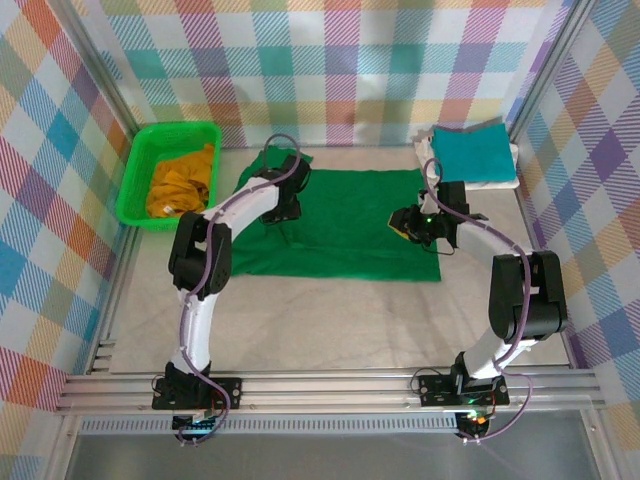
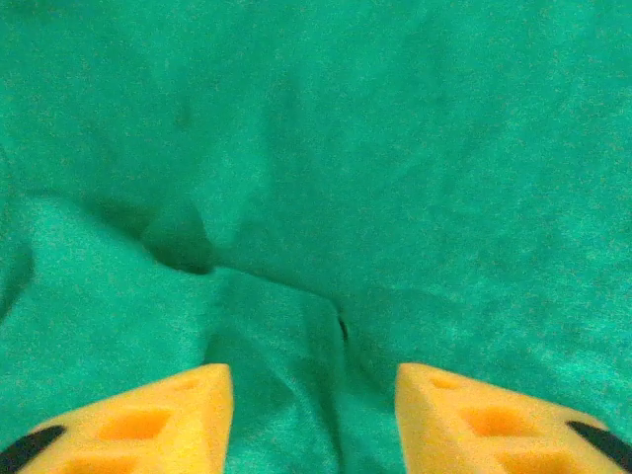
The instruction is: Fold and stack the t-shirts
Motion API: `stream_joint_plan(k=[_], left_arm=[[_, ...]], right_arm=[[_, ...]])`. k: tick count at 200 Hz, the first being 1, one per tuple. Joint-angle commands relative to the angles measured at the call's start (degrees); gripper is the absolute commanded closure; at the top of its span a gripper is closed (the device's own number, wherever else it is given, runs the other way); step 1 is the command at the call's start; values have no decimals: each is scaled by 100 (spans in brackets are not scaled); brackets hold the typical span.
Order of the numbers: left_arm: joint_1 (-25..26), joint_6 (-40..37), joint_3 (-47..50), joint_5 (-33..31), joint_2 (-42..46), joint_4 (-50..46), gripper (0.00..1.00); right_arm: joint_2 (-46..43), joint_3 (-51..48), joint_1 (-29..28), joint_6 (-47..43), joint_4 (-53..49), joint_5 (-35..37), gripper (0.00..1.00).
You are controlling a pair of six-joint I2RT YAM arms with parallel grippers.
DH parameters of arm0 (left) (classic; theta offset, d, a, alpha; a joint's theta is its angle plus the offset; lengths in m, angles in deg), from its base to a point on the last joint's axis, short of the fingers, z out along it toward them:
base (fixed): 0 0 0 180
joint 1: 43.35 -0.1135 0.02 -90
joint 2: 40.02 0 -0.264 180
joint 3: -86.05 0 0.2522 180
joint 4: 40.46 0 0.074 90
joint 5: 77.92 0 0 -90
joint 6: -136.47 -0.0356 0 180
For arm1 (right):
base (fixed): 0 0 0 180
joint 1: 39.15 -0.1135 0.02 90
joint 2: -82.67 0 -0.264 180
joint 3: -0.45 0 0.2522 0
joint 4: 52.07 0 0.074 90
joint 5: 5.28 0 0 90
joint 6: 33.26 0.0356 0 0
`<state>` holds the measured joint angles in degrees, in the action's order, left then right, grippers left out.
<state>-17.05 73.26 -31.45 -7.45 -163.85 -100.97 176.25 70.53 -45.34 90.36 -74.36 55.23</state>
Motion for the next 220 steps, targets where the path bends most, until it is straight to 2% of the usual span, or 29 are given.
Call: stream_joint_plan(k=[1, 40, 59, 70, 80, 96, 111, 152, 172, 220], left_arm=[[150, -229, -25, -757, 404, -412, 47], [25, 52, 1745, -810, 1978, 435, 44], [-207, 341, 2545, -407, 2501, 673, 52], [-343, 509, 3038, -287, 2773, 803, 59], [-474, 590, 3447, -151, 2949, 925, 61], [-780, 768, 3939, 155, 3023, 967, 67], [-1101, 857, 4368, 570, 3030, 1188, 68], [-1512, 837, 4818, 656, 2788, 1466, 73], [-1785, 882, 4905, 842, 2664, 1464, 81], [-2159, 1105, 5565, 1382, 2986, 1430, 84]], right_arm=[[-188, 63, -22, -53, 54, -144, 67], [-276, -15, -23, -187, -38, -52, 67], [-337, -94, -95, -354, -250, 205, 71], [-375, -124, -180, -479, -468, 442, 78], [-433, -193, -254, -532, -611, 647, 83], [-545, -414, -328, -510, -721, 869, 92], [-569, -541, -332, -431, -998, 1229, 97], [-172, -568, -300, -237, -1331, 1896, 100], [83, -593, -169, 145, -1223, 1844, 100], [284, -849, -13, 659, -1005, 1890, 100]])
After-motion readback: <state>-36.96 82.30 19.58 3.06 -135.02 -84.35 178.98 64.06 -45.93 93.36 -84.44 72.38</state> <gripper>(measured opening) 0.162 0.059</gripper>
